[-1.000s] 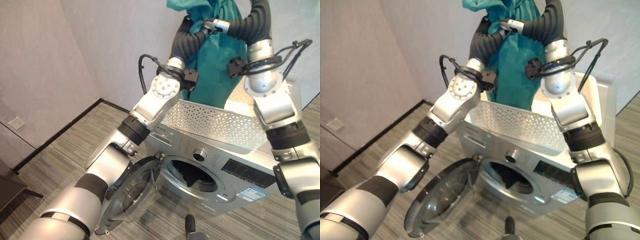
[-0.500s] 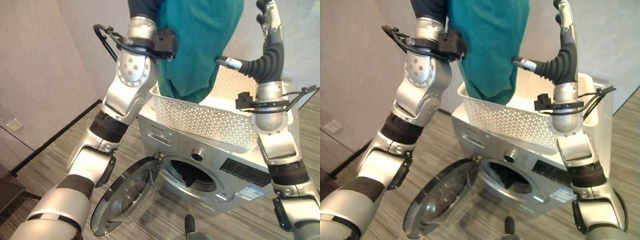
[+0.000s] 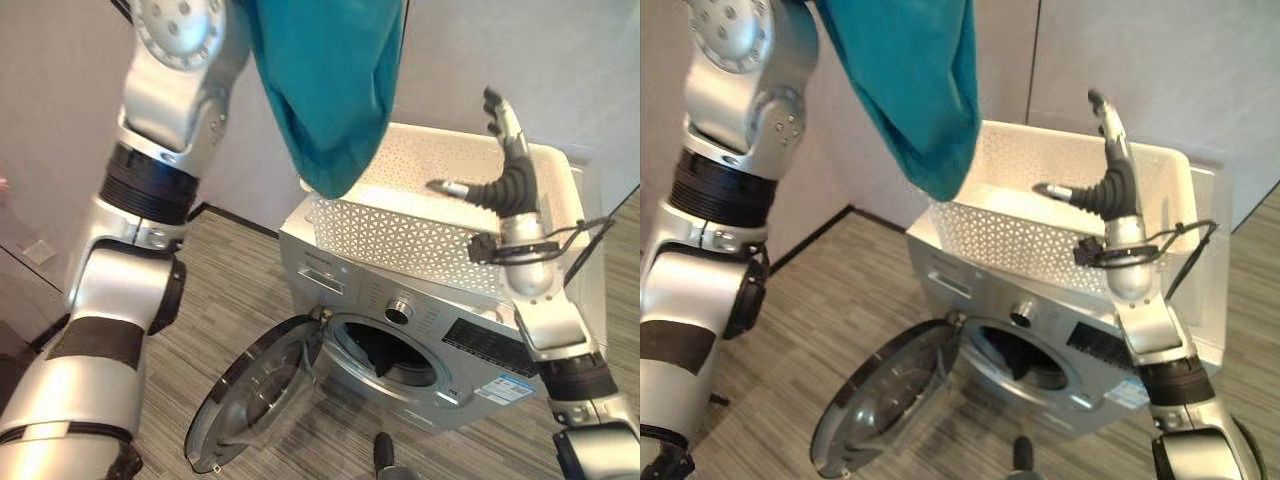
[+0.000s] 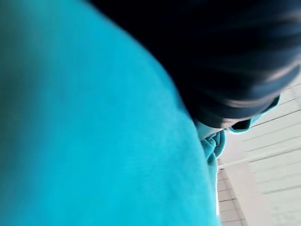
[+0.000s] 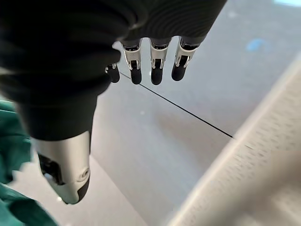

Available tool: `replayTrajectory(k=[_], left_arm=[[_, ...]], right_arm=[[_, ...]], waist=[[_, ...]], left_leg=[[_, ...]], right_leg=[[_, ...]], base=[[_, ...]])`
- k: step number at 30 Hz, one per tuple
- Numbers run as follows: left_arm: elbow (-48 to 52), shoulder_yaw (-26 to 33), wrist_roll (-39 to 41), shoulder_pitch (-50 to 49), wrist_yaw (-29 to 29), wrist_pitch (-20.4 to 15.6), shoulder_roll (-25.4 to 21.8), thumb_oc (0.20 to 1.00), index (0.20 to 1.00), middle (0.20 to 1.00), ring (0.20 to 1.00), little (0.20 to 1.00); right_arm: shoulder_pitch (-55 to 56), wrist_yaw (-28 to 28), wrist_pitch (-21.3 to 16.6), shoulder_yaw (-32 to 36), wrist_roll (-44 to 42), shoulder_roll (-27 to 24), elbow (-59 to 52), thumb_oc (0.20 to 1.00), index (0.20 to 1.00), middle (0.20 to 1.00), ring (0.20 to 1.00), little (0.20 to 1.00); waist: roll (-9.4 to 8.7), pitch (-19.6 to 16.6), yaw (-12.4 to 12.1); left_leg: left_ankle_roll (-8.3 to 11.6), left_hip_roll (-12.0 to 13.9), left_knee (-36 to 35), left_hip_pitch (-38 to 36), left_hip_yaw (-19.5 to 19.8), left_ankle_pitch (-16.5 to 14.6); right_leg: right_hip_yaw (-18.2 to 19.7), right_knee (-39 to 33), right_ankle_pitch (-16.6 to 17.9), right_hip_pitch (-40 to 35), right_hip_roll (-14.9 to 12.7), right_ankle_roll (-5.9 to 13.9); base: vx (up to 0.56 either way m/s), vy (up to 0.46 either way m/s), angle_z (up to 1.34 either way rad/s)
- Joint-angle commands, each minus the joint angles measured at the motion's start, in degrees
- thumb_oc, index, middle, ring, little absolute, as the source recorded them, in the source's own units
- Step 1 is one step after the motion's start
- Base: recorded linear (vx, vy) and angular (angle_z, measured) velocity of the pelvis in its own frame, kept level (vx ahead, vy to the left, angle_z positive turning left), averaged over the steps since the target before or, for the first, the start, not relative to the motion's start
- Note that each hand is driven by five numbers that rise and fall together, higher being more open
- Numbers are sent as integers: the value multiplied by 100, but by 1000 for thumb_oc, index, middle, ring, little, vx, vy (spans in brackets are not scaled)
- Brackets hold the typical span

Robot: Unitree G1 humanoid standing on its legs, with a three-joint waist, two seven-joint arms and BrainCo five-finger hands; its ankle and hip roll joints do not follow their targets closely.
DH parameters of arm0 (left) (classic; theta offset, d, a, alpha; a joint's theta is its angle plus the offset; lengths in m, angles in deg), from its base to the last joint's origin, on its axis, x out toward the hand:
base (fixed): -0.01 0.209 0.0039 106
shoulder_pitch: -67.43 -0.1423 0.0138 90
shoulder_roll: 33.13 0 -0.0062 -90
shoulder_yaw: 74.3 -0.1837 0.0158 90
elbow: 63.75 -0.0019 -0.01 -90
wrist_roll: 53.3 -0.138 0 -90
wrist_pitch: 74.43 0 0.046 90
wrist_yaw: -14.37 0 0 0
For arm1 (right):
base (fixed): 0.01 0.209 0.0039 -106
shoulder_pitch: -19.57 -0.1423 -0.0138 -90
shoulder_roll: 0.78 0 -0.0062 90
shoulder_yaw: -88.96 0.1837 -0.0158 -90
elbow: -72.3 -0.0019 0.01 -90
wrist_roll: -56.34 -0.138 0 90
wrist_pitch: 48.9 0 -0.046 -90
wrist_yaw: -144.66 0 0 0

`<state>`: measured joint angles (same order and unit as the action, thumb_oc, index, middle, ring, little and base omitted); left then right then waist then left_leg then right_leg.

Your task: Grab the laundry basket,head to the washer,open it,put in the laundry and shut it.

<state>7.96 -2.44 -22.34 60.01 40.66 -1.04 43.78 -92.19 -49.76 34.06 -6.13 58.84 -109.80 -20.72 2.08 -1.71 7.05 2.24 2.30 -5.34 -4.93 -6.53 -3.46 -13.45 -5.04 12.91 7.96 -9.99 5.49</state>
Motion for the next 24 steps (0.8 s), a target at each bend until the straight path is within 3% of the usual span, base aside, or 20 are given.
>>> replayTrajectory(k=[1, 4, 6, 7, 10, 20, 24], left_arm=[[371, 352, -295, -34, 130, -301, -130, 200, 200, 200, 200, 200], [1060, 699, -600, -908, 144, -248, 61, 200, 200, 200, 200, 200], [1913, 1132, -893, -2242, 35, -209, 302, 200, 200, 200, 200, 200], [1994, 1158, -912, -2329, 34, -179, 321, 200, 200, 200, 200, 200], [2830, 1507, -1249, -3885, -195, -111, 449, 200, 200, 200, 200, 200], [3511, 1747, -839, -6255, -891, -4, 883, 200, 200, 200, 200, 200], [3546, 1498, -530, -7497, -1592, 267, 857, 200, 200, 200, 200, 200]], right_arm=[[-22, 67, -131, 539, -154, -129, 81, 1000, 1000, 1000, 1000, 1000], [177, 58, -114, 648, -156, -98, 134, 1000, 1000, 1000, 1000, 1000], [392, 76, -98, 833, -197, -54, 195, 1000, 1000, 1000, 1000, 1000], [421, 80, -101, 821, -199, -62, 193, 1000, 1000, 1000, 1000, 1000], [609, 111, -99, 989, -281, -49, 259, 1000, 1000, 1000, 1000, 1000], [933, 196, -136, 1205, -289, -143, 265, 1000, 1000, 1000, 1000, 1000], [1007, 156, -165, 1435, -222, -303, 297, 1000, 1000, 1000, 1000, 1000]], waist=[[35, -130, -200], [-6, -117, -262], [-109, -13, -380], [-99, -39, -372], [-200, 33, -509], [-354, 114, -731], [-428, 142, -874]], left_leg=[[-25, 89, 34, 160, 186, -148], [-32, 77, 34, 175, 246, -146], [-39, 67, 34, 229, 331, -129], [-39, 66, 34, 225, 336, -127], [-44, 62, 34, 287, 424, -116], [-65, 33, 34, 399, 516, -96], [-101, 20, 34, 437, 518, -97]], right_leg=[[-221, 38, -1170, -877, -38, 387], [-285, 41, -1193, -905, -51, 372], [-362, 44, -1217, -913, -55, 335], [-368, 45, -1220, -919, -57, 334], [-436, 31, -1230, -926, -63, 306], [-545, 5, -1206, -915, -93, 290], [-570, 4, -1172, -897, -126, 305]], base=[[-16, -8, 9], [-8, -3, 17], [-14, -5, 12], [-19, 0, 15], [-12, 0, 17], [-7, 4, 8], [0, 0, 0]])
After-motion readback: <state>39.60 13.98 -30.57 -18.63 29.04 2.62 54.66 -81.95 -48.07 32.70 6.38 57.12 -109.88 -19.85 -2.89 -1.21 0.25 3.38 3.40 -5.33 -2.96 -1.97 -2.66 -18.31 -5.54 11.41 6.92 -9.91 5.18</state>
